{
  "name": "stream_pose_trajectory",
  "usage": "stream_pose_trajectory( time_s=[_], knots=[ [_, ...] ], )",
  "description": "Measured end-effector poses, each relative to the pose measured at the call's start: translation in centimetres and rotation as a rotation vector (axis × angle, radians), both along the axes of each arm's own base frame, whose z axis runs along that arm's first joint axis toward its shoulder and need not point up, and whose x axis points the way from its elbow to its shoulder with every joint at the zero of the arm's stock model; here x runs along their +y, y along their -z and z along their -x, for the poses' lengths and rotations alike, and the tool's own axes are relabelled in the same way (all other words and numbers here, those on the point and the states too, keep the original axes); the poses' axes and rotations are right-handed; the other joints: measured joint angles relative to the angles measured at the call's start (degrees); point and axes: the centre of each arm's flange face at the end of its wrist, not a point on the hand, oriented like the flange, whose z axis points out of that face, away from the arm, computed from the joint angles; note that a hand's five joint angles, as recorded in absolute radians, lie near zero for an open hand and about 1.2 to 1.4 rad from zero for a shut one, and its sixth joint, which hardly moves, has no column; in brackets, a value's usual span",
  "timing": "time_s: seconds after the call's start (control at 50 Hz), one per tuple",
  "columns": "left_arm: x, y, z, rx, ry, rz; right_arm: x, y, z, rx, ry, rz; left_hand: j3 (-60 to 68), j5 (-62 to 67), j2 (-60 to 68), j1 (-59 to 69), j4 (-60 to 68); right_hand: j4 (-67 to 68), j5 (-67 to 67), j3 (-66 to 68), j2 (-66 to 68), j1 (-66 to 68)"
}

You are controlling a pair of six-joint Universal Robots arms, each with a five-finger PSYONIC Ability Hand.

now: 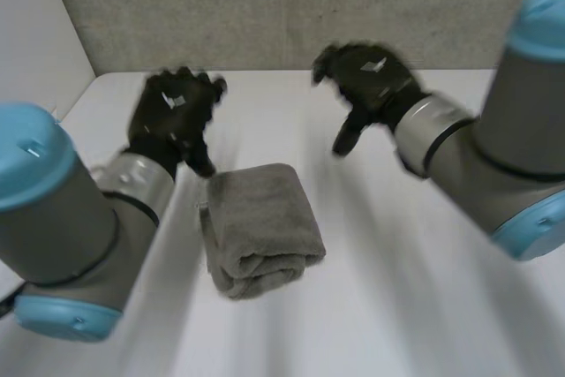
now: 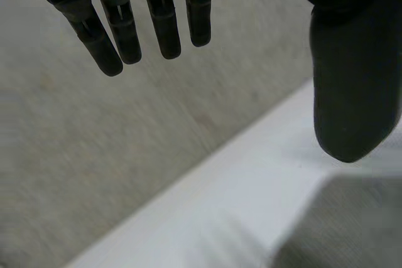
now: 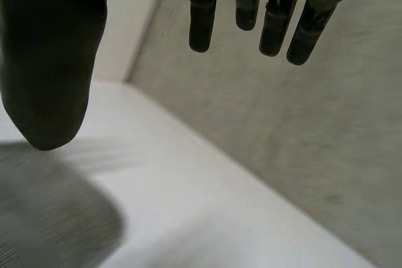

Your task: Fold the towel.

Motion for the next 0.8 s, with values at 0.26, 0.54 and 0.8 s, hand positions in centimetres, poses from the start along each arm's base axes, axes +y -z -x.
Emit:
stream_pose_trajectory(
  time_s=[0.26, 0.54, 0.8],
  knots=[
    [-1.8, -8.1, -2.8, 0.247, -0.109, -0.065, -3.4, -3.9, 6.0, -0.211, 0.384, 0.040, -8.9, -10.9, -9.4, -8.3, -8.6, 0.0, 0.0, 0.0, 0.0, 0.0],
    [-2.6, -7.6, -2.2, 0.270, -0.112, -0.156, -3.4, -4.5, 6.3, -0.208, 0.392, 0.074, -8.9, -10.9, -9.5, -8.3, -8.6, 0.0, 0.0, 0.0, 0.0, 0.0],
    [-2.4, -7.5, -2.4, 0.258, -0.115, -0.161, -3.4, -4.7, 6.3, -0.185, 0.392, 0.094, -8.9, -10.9, -9.5, -8.3, -8.6, 0.0, 0.0, 0.0, 0.0, 0.0]
  ],
)
